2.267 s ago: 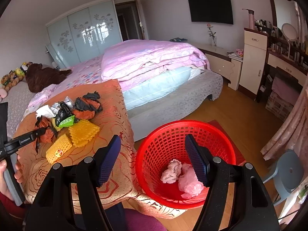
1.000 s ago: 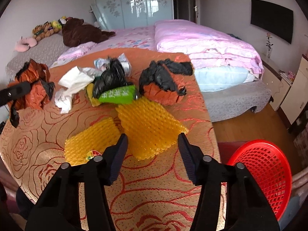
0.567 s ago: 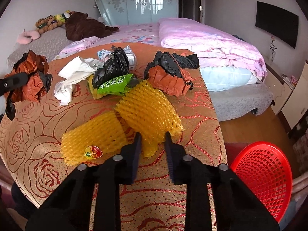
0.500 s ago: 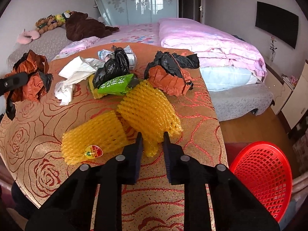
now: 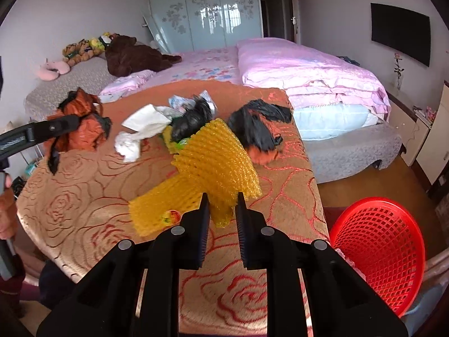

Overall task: Collect trash
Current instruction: 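Grasp the yellow foam net with the right tool while the left tool holds the brown cloth, then carry both items to the red wastebasket and open both tools to drop them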

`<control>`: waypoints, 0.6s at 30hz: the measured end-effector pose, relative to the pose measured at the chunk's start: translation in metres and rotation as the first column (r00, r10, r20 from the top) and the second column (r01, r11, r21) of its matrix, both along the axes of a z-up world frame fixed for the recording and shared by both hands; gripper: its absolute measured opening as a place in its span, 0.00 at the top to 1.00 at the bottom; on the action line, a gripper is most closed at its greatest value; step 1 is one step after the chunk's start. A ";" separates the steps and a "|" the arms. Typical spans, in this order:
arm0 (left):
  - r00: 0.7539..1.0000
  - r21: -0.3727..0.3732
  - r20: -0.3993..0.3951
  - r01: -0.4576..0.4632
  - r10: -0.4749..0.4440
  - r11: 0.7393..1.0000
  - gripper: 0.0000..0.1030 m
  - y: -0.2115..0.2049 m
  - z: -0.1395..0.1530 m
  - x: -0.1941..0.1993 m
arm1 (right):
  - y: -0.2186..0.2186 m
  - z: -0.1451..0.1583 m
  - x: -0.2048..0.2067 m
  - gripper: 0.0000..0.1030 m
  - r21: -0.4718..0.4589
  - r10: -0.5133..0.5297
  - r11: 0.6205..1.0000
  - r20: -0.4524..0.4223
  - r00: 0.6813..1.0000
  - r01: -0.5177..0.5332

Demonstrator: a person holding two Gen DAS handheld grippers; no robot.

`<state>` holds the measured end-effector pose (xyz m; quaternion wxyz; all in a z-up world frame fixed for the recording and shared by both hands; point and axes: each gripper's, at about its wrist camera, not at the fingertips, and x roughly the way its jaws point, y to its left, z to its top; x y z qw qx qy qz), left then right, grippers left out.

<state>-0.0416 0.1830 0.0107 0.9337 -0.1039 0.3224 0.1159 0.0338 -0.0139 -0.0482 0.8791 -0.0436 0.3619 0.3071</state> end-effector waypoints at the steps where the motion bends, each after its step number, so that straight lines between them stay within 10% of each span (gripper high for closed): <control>1: 1.000 0.001 0.001 0.002 -0.002 1.000 0.62 -0.001 0.001 0.000 | -0.001 0.003 -0.002 0.82 0.005 -0.001 1.000 0.004 1.000 0.001; 18: 0.999 0.015 0.010 0.040 -0.041 0.999 0.62 -0.013 0.006 0.001 | -0.021 0.037 -0.011 0.82 0.065 -0.065 0.996 0.055 0.996 0.061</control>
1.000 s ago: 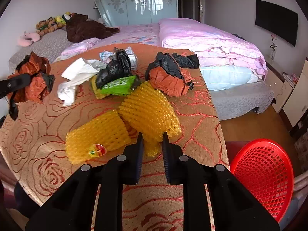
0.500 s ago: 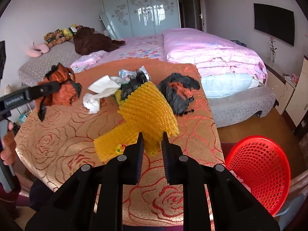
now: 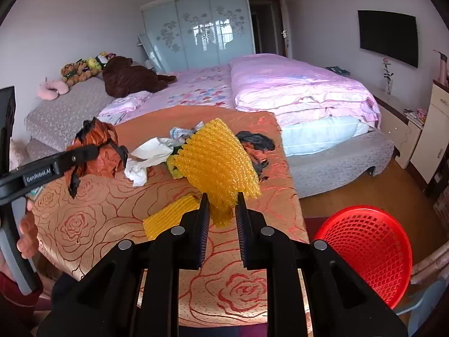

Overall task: Collect trash
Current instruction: 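Carry both items to the red wastebasket and open both tools to drop them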

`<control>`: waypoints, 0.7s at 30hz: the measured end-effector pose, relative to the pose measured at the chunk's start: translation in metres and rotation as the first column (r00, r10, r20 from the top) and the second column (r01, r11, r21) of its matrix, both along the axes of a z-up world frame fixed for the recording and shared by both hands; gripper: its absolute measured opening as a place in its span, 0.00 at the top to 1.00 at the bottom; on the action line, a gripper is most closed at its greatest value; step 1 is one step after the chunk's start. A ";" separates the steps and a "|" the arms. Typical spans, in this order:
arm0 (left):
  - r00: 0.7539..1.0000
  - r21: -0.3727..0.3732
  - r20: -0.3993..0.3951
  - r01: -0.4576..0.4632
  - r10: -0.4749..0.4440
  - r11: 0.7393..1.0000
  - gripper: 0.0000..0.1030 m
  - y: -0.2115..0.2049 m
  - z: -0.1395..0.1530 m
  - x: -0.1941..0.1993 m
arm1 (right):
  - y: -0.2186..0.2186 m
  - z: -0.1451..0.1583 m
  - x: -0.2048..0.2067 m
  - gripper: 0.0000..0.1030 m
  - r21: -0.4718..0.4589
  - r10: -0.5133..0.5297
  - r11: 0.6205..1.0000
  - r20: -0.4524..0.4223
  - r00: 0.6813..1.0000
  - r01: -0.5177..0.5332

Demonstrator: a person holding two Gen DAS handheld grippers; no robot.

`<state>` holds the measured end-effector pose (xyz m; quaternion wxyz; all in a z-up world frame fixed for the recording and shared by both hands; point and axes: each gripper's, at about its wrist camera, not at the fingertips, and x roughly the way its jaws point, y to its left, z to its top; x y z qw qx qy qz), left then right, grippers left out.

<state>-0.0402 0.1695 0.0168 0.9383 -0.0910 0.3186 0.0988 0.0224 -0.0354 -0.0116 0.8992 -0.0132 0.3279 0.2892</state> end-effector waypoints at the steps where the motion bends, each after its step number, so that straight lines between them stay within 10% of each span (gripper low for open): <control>1: 1.000 0.001 -0.001 0.005 -0.005 1.000 0.62 -0.002 0.000 0.001 | -0.001 0.001 0.000 0.82 0.002 -0.006 1.000 0.002 1.000 0.006; 21: 0.989 0.046 0.004 0.145 -0.146 0.988 0.62 -0.068 0.009 0.040 | -0.073 0.020 0.011 0.82 0.044 -0.230 0.972 0.010 0.973 0.229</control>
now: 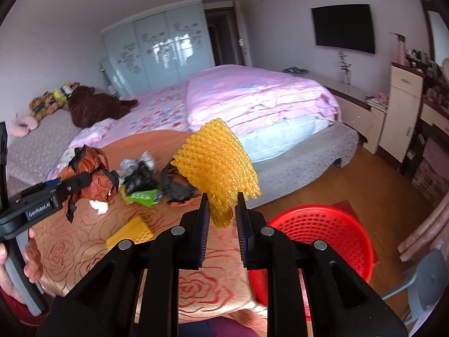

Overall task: Collect trash
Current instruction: 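Carry both items to the red wastebasket and open both tools to drop them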

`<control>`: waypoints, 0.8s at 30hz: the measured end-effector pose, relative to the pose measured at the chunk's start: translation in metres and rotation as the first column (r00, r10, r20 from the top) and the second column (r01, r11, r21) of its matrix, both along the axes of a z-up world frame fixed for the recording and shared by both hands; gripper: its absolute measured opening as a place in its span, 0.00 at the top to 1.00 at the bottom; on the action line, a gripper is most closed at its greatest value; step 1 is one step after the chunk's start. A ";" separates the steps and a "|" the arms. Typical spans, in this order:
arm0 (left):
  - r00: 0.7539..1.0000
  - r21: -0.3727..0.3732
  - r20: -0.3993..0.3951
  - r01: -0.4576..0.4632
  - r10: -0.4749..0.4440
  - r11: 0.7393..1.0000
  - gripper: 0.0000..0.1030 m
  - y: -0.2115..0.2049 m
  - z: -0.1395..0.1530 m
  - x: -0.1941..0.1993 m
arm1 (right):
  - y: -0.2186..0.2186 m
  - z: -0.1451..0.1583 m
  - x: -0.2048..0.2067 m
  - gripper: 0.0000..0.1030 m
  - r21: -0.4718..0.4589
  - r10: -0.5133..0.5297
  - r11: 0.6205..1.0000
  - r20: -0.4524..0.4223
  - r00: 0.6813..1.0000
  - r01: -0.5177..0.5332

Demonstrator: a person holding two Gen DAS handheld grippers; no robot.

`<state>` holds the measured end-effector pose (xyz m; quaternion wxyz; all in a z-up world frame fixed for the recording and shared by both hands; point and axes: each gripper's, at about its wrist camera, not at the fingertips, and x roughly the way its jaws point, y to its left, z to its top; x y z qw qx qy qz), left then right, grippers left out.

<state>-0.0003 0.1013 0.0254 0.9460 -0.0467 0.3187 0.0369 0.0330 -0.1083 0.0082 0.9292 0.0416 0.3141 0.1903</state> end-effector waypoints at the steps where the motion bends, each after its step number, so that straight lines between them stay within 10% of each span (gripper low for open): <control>1: 1.000 0.001 0.000 0.012 -0.012 1.000 0.62 -0.005 0.000 0.003 | -0.003 0.000 -0.001 0.82 0.002 -0.017 1.000 -0.001 1.000 0.017; 24: 0.965 -0.047 -0.048 0.257 -0.259 0.965 0.62 -0.112 -0.018 0.058 | -0.105 -0.015 -0.002 0.82 0.004 -0.277 0.961 -0.019 0.961 0.277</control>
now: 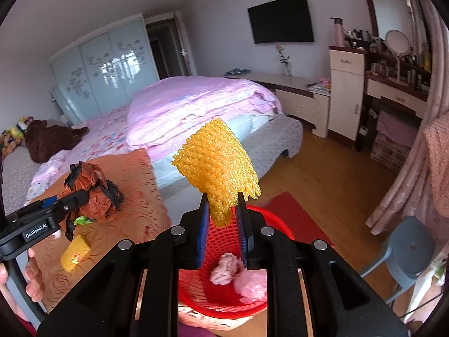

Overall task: Collect trash
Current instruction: 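Carry both items to the red wastebasket and open both tools to drop them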

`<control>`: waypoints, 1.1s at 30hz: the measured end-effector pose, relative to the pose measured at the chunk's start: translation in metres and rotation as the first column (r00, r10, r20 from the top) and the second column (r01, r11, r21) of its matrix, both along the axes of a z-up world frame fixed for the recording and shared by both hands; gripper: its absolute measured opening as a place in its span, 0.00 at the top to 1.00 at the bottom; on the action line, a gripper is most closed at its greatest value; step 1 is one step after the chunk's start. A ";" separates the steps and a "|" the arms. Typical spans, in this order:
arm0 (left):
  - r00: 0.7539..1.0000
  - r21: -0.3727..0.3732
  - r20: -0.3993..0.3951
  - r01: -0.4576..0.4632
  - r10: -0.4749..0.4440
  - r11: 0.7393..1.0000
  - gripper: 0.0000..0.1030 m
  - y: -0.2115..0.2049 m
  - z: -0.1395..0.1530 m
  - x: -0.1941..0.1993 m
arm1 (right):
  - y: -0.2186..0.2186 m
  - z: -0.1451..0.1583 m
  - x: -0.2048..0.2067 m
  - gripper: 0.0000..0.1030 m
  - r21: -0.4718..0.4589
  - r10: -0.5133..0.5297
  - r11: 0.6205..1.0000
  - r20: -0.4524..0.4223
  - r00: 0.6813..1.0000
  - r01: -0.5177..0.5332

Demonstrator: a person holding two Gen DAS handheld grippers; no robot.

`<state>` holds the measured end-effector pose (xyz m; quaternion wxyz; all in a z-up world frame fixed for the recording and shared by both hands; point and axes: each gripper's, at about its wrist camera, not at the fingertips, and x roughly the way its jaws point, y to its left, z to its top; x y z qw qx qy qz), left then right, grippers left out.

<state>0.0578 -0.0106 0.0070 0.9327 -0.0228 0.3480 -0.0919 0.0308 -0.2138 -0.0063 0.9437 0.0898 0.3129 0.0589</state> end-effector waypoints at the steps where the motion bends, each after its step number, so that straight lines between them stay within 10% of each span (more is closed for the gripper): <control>1: 1.000 0.001 -0.005 0.008 -0.008 1.000 0.62 -0.004 -0.002 0.002 | -0.003 -0.003 0.000 0.82 -0.001 -0.006 1.000 -0.005 1.000 0.006; 18: 0.982 0.064 -0.115 0.160 -0.152 0.985 0.61 -0.073 -0.057 0.028 | -0.020 -0.045 0.019 0.81 0.009 -0.059 0.998 -0.111 0.992 0.060; 33: 0.980 0.068 -0.114 0.173 -0.164 0.983 0.36 -0.072 -0.065 0.030 | -0.023 -0.061 0.028 0.59 0.032 -0.067 0.997 -0.153 0.986 0.073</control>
